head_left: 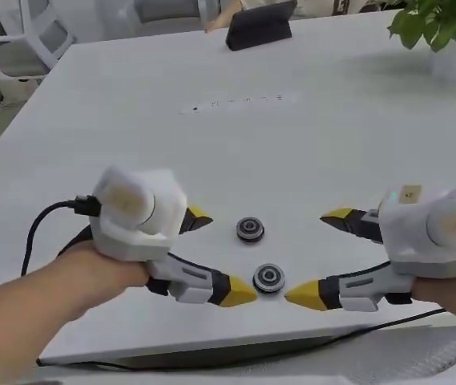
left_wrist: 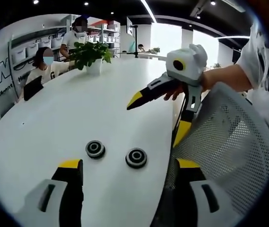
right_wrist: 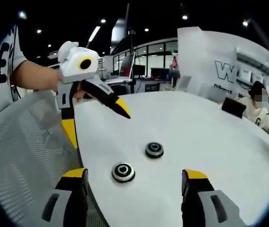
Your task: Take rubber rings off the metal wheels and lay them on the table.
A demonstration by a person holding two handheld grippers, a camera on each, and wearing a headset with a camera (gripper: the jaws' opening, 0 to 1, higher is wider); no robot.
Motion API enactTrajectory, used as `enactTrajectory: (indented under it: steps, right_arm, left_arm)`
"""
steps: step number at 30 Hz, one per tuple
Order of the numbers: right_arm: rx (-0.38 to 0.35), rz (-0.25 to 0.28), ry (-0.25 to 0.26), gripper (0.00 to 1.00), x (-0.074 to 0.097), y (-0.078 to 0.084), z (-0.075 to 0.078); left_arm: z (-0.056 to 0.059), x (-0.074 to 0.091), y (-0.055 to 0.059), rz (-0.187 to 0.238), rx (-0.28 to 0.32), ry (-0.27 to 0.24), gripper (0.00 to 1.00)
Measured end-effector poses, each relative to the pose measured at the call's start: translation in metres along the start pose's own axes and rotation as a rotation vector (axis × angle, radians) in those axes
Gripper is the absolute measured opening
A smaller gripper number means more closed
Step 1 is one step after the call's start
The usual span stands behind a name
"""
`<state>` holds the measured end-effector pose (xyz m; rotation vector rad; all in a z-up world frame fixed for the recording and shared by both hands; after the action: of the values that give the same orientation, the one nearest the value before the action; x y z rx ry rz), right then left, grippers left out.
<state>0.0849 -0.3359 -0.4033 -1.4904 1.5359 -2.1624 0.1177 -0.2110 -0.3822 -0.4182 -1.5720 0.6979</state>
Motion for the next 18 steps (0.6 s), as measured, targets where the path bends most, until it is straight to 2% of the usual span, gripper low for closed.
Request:
enactTrajectory:
  steps: [8, 18]
  right_arm:
    - [0.012, -0.01, -0.01, 0.78, -0.007, 0.001, -0.001]
    - [0.005, -0.011, -0.03, 0.7, -0.017, 0.007, -0.005]
  left_arm:
    - [0.001, -0.005, 0.003, -0.011, -0.01, 0.016, 0.71]
    - [0.005, -0.015, 0.004, -0.025, -0.032, 0.035, 0.66]
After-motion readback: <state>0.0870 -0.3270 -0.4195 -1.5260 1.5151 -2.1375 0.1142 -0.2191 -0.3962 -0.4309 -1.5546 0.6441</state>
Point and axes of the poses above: the centre of the closed fingertips' face, and the gripper's own axes: x roughly backward along the fingers, z roughly to its right, y roughly out of its underside, the point moved 4 cm from there along x, roughly backward along the fingers, and after that the axes turned 11 degrees about -z, right-handed, at the moved point
